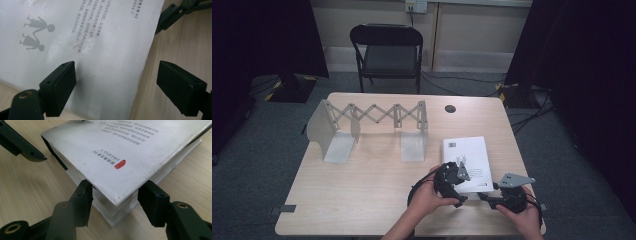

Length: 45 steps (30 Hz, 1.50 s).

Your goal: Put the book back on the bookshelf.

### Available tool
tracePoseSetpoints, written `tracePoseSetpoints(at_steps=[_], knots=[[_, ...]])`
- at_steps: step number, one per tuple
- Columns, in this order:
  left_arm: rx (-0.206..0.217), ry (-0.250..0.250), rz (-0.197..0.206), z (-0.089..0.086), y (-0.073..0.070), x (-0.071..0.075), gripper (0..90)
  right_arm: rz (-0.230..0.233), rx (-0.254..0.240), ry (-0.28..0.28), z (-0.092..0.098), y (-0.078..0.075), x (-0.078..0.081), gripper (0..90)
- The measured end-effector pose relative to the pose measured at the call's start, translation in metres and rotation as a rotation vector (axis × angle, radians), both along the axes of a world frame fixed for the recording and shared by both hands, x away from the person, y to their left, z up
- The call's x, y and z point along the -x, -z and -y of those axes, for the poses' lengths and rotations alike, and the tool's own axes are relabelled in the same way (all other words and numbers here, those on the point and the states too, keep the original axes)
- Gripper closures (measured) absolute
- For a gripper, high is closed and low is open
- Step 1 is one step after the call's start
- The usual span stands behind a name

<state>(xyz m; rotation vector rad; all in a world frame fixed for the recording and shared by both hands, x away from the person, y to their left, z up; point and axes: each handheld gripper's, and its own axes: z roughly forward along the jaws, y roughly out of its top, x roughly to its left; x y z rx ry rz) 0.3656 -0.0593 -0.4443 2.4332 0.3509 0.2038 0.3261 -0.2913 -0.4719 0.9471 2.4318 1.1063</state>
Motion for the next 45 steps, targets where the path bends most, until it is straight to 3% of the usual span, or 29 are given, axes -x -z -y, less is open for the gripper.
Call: tracePoseSetpoints(at_steps=[12, 28, 45], knots=[[-0.016, 0.001, 0.024, 0.006, 0.001, -0.001, 14.9, 0.000, 0.000, -0.002, 0.000, -0.001, 0.000, 46.5], [-0.029, 0.008, 0.067, 0.015, 0.007, 0.000, 1.2, 0.004, 0.000, 0.002, -0.001, -0.002, 0.000, 46.6], [-0.017, 0.000, 0.095, 0.018, 0.010, -0.004, 0.0, 0.003, -0.006, 0.004, -0.001, -0.002, 0.001, 46.8]])
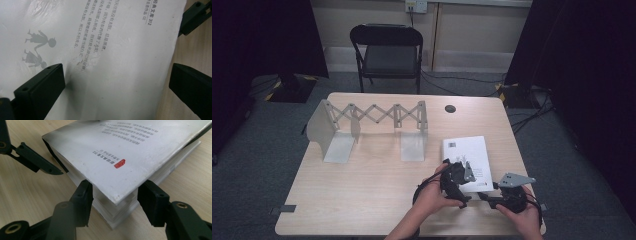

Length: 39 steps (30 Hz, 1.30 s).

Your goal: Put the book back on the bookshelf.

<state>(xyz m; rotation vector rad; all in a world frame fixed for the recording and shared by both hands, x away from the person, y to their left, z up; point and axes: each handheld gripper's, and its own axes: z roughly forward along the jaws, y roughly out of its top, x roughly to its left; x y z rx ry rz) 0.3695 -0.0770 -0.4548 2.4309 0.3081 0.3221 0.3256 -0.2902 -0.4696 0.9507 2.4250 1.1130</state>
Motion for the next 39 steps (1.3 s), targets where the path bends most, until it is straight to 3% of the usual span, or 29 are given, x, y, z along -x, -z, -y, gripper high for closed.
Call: tracePoseSetpoints(at_steps=[4, 12, 18, 27, 30, 34, 39], knots=[[-0.015, 0.017, 0.029, 0.000, 0.001, 0.000, 0.0, 0.002, 0.000, 0.001, 0.000, 0.000, 0.000, 46.9], [-0.025, -0.001, 0.064, 0.005, 0.004, -0.001, 0.0, 0.002, 0.001, 0.004, -0.001, 0.000, 0.000, 46.9], [-0.076, -0.006, 0.118, 0.009, 0.006, -0.001, 0.0, 0.004, 0.001, 0.006, -0.001, -0.001, 0.001, 47.1], [-0.054, -0.023, 0.133, 0.006, 0.006, 0.000, 4.8, 0.010, 0.004, 0.010, -0.002, -0.002, 0.001, 47.5], [-0.058, -0.011, 0.135, 0.005, 0.002, 0.002, 8.9, 0.008, -0.005, 0.009, -0.002, -0.003, 0.001, 47.5], [-0.060, 0.020, 0.180, 0.004, 0.000, 0.009, 19.1, 0.006, -0.011, 0.012, -0.002, -0.003, 0.001, 47.4], [-0.054, 0.025, 0.182, 0.003, 0.000, 0.010, 21.2, 0.006, -0.022, 0.012, 0.000, -0.002, 0.001, 47.0]])
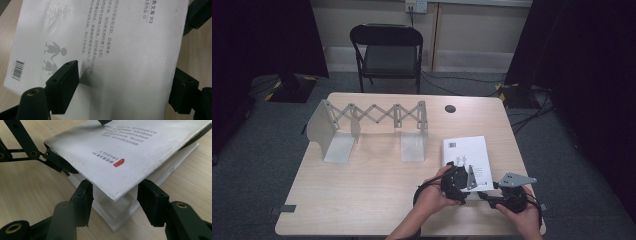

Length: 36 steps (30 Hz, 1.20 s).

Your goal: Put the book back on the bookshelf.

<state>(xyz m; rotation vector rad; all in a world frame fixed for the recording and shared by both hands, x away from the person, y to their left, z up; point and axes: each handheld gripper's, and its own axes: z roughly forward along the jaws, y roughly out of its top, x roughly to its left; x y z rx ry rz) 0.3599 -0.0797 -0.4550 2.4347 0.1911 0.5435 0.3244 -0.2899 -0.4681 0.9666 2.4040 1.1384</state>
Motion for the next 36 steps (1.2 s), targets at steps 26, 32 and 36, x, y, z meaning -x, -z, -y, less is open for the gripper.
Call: tracePoseSetpoints(at_steps=[26, 32, 36], knots=[[-0.019, 0.002, 0.015, 0.0021, -0.0001, 0.0012, 19.8, -0.011, -0.027, 0.024, -0.0005, 0.0048, -0.0021, 49.2], [-0.031, -0.016, 0.032, 0.0065, 0.0040, -0.0018, 12.8, -0.008, -0.039, 0.028, -0.0011, 0.0036, -0.0018, 50.0], [-0.023, -0.028, 0.010, 0.0066, 0.0035, -0.0049, 11.0, -0.006, -0.036, 0.024, -0.0012, 0.0034, -0.0016, 50.2]])
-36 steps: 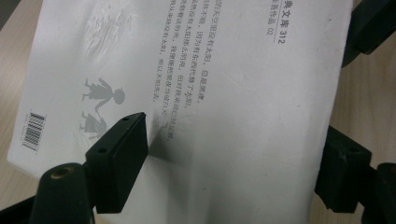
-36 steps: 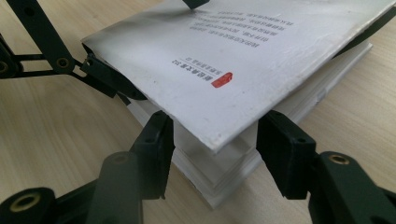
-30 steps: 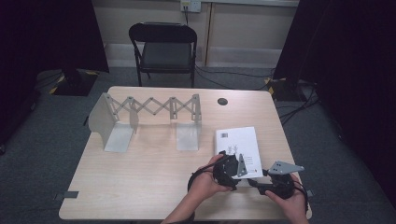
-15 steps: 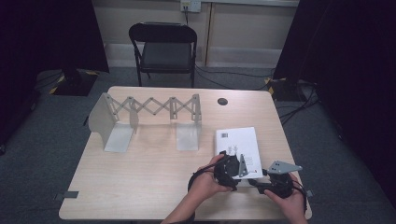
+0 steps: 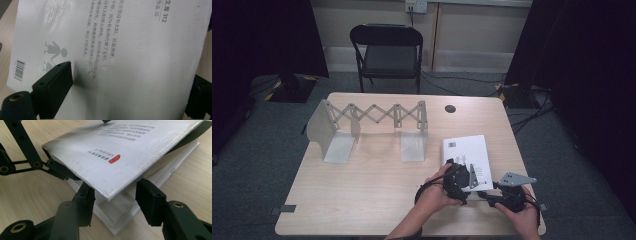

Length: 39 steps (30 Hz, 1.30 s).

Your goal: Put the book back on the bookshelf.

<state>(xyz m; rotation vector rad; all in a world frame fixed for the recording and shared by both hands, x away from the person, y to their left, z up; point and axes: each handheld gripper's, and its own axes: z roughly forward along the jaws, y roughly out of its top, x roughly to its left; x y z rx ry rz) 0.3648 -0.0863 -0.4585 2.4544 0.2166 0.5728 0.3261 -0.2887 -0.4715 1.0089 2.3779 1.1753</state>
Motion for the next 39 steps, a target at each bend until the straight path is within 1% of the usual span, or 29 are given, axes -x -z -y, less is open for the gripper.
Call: tracePoseSetpoints(at_steps=[1, 3, 5, 7, 8, 9, 10, 12, 14, 15, 16, 18, 19, 20, 21, 22, 24, 27, 28, 30, 31, 33, 34, 35, 38, 39], knots=[[-0.009, 0.007, 0.002, 0.000, -0.001, 0.001, 12.5, 0.002, -0.001, 0.000, 0.000, 0.000, 0.000, 50.2], [-0.037, 0.036, 0.025, 0.001, -0.004, 0.003, 17.8, -0.006, -0.020, -0.003, 0.001, 0.001, 0.000, 50.2], [-0.042, 0.050, 0.035, -0.001, -0.004, 0.004, 20.4, -0.009, -0.031, -0.008, 0.001, 0.002, 0.000, 50.2], [-0.033, 0.054, 0.037, -0.003, -0.004, 0.004, 21.8, -0.008, -0.033, -0.009, 0.000, 0.002, 0.000, 50.0], [-0.040, 0.064, 0.042, -0.003, -0.004, 0.005, 22.5, -0.008, -0.033, -0.011, -0.001, 0.001, 0.000, 49.7], [-0.046, 0.065, 0.044, -0.003, -0.004, 0.005, 23.4, -0.016, -0.035, -0.014, -0.001, 0.001, -0.001, 48.2], [-0.054, 0.068, 0.050, -0.003, -0.005, 0.005, 25.2, -0.029, -0.065, -0.024, -0.001, 0.002, -0.001, 42.9], [-0.058, 0.072, 0.055, -0.003, -0.006, 0.007, 26.5, -0.033, -0.068, -0.024, -0.001, 0.003, -0.001, 42.2], [-0.069, 0.080, 0.055, -0.002, -0.008, 0.008, 29.6, -0.023, -0.054, -0.037, -0.001, 0.003, -0.001, 33.8], [-0.068, 0.079, 0.052, -0.003, -0.009, 0.008, 30.8, -0.007, -0.040, -0.040, 0.000, 0.003, 0.000, 31.5], [-0.067, 0.085, 0.048, -0.004, -0.011, 0.007, 31.4, 0.004, -0.031, -0.047, 0.001, 0.002, 0.002, 31.3], [-0.069, 0.080, 0.038, -0.006, -0.016, 0.006, 33.1, 0.030, 0.009, -0.061, 0.004, 0.001, 0.005, 28.8], [-0.074, 0.079, 0.039, -0.006, -0.018, 0.007, 34.9, 0.038, 0.023, -0.068, 0.007, 0.001, 0.007, 28.6], [-0.082, 0.076, 0.030, -0.006, -0.021, 0.006, 35.8, 0.041, 0.033, -0.074, 0.009, 0.002, 0.008, 28.0], [-0.081, 0.073, 0.020, -0.006, -0.024, 0.005, 36.0, 0.052, 0.048, -0.082, 0.012, 0.002, 0.009, 27.9], [-0.085, 0.072, 0.017, -0.007, -0.026, 0.004, 36.6, 0.059, 0.061, -0.084, 0.014, 0.003, 0.010, 27.6], [-0.084, 0.067, 0.002, -0.007, -0.031, 0.003, 38.2, 0.066, 0.077, -0.097, 0.018, 0.005, 0.011, 26.9], [-0.087, 0.065, -0.003, -0.007, -0.036, 0.001, 39.5, 0.068, 0.066, -0.112, 0.021, 0.008, 0.012, 26.9], [-0.085, 0.059, -0.013, -0.006, -0.038, 0.000, 39.9, 0.072, 0.074, -0.113, 0.021, 0.009, 0.012, 26.9], [-0.088, 0.062, -0.020, -0.007, -0.042, -0.002, 40.7, 0.084, 0.097, -0.126, 0.018, 0.012, 0.012, 26.9], [-0.078, 0.054, -0.026, -0.007, -0.043, -0.002, 41.2, 0.083, 0.107, -0.130, 0.017, 0.014, 0.012, 26.9], [-0.071, 0.049, -0.036, -0.007, -0.047, -0.004, 42.2, 0.083, 0.118, -0.128, 0.014, 0.016, 0.011, 27.0], [-0.075, 0.050, -0.038, -0.008, -0.049, -0.005, 42.3, 0.086, 0.123, -0.124, 0.013, 0.016, 0.011, 27.0], [-0.068, 0.048, -0.044, -0.008, -0.050, -0.006, 42.3, 0.085, 0.121, -0.120, 0.011, 0.017, 0.010, 27.0], [-0.077, 0.045, -0.053, -0.007, -0.054, -0.007, 43.3, 0.088, 0.132, -0.114, 0.009, 0.019, 0.008, 28.1], [-0.085, 0.046, -0.057, -0.006, -0.056, -0.009, 43.3, 0.091, 0.140, -0.114, 0.008, 0.020, 0.007, 28.2]])
